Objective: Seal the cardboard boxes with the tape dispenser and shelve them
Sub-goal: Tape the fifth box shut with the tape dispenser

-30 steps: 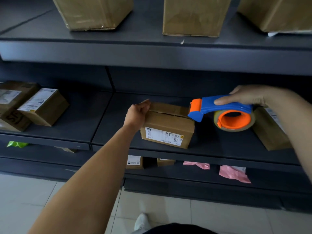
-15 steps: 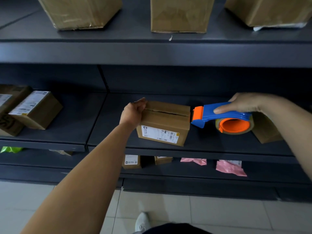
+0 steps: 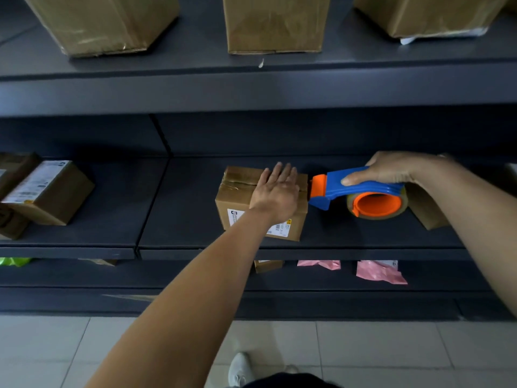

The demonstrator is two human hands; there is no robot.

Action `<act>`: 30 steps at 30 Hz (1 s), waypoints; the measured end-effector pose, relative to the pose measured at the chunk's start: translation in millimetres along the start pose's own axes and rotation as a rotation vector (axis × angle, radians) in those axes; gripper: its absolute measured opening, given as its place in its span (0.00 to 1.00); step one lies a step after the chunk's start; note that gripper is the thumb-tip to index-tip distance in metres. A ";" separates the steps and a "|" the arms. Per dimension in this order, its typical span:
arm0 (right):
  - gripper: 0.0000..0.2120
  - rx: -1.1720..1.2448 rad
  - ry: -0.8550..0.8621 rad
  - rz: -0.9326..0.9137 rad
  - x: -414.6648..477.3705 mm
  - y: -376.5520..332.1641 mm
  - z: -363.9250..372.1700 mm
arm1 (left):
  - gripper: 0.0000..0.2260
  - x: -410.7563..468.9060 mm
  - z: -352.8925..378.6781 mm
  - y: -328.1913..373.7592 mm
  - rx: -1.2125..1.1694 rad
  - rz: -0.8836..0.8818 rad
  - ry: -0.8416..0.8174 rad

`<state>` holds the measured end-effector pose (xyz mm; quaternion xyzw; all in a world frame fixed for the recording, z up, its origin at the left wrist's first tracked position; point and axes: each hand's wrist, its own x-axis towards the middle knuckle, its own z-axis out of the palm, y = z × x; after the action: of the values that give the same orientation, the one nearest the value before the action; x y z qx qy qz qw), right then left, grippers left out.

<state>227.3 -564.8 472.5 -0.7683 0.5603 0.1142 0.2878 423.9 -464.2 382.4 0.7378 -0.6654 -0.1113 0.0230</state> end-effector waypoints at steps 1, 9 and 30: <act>0.24 0.012 -0.004 -0.006 -0.2 2.4 1.8 | 0.24 1.0 0.6 -0.9 -0.004 0.010 -0.012; 0.34 0.142 0.013 -0.039 -6.1 32.1 6.4 | 0.25 1.3 1.4 -4.6 -0.002 0.008 -0.044; 0.28 0.003 0.005 -0.016 10.5 2.7 34.9 | 0.35 0.4 -13.9 26.2 -0.078 -0.247 -0.033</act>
<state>233.6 -553.8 438.2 -0.7725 0.5551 0.1090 0.2886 401.0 -469.1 400.7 0.8106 -0.5651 -0.1514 0.0269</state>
